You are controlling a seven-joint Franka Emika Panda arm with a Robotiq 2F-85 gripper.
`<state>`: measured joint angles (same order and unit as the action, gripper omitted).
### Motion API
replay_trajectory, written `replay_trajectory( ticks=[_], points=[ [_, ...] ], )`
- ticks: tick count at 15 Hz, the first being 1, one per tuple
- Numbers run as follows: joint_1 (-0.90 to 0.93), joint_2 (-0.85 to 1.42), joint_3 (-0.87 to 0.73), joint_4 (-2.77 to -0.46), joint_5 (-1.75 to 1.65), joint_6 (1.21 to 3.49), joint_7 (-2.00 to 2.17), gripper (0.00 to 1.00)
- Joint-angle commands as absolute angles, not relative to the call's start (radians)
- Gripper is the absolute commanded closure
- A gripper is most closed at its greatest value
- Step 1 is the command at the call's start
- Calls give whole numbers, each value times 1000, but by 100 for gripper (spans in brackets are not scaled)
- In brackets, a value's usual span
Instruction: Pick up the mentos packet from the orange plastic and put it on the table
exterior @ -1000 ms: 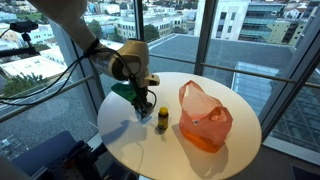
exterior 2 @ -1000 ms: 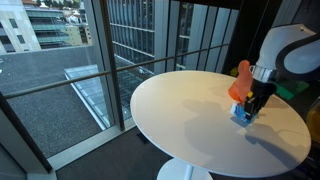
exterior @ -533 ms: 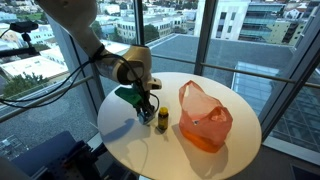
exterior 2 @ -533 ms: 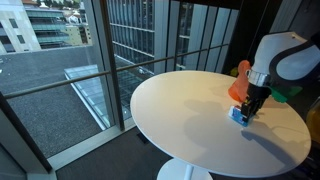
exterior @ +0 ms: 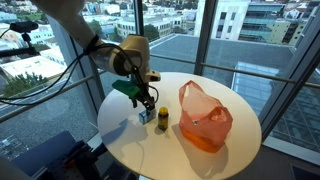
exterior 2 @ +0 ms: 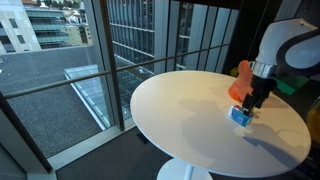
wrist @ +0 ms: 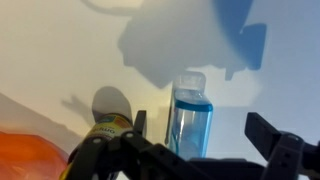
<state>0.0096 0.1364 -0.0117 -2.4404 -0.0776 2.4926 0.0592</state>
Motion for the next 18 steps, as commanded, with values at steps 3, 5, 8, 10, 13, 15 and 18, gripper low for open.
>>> replay_trajectory(
  ticks=[3,5,8,10,13,15,18],
  points=[
    [4,-24,-22,-2436,-111,2316,137,0],
    [-5,-71,-23,-2412,-111,2242,164,0],
    [-20,-138,-21,-2372,-101,2135,171,0],
    [-26,-181,-22,-2358,-88,2084,146,0],
    [-27,-234,-23,-2350,-76,2042,105,0],
    [-27,-258,-23,-2345,-75,2021,94,0],
    [-28,-252,-16,-2355,-85,2040,118,0]
  ],
)
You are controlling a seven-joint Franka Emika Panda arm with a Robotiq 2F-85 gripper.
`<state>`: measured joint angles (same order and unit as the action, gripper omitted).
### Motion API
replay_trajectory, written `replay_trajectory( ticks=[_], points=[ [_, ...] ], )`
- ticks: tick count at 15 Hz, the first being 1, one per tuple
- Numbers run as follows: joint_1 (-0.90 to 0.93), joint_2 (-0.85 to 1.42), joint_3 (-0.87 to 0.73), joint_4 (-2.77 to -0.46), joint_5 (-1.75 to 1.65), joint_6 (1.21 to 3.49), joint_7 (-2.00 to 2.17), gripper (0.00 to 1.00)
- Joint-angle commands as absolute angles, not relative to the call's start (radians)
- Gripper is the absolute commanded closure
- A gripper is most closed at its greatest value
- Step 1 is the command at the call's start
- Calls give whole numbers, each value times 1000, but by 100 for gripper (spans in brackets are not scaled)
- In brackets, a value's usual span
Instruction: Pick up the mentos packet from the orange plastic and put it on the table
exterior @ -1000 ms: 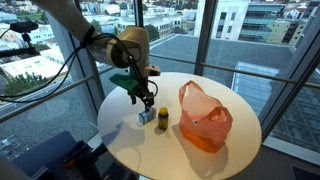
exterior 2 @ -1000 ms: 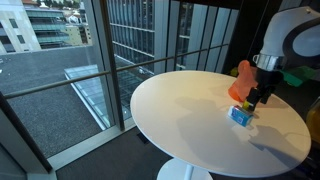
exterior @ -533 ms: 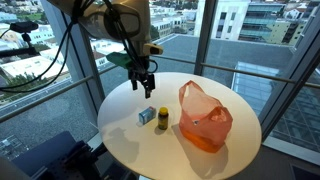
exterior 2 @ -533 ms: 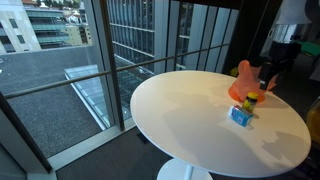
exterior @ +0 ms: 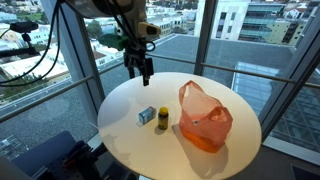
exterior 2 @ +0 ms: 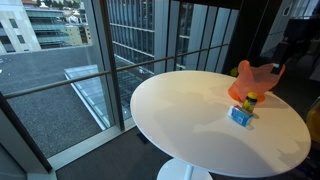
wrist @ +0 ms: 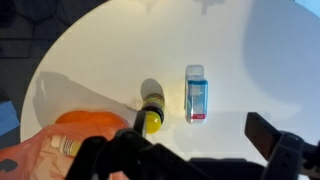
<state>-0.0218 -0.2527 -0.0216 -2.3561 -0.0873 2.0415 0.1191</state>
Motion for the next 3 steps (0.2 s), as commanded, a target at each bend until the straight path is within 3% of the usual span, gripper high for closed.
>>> replay_trajectory(
  ticks=[1,3],
  points=[
    [-28,-258,-16,-2355,-85,2036,114,0],
    [-28,-261,-16,-2355,-85,2034,113,0]
  ],
)
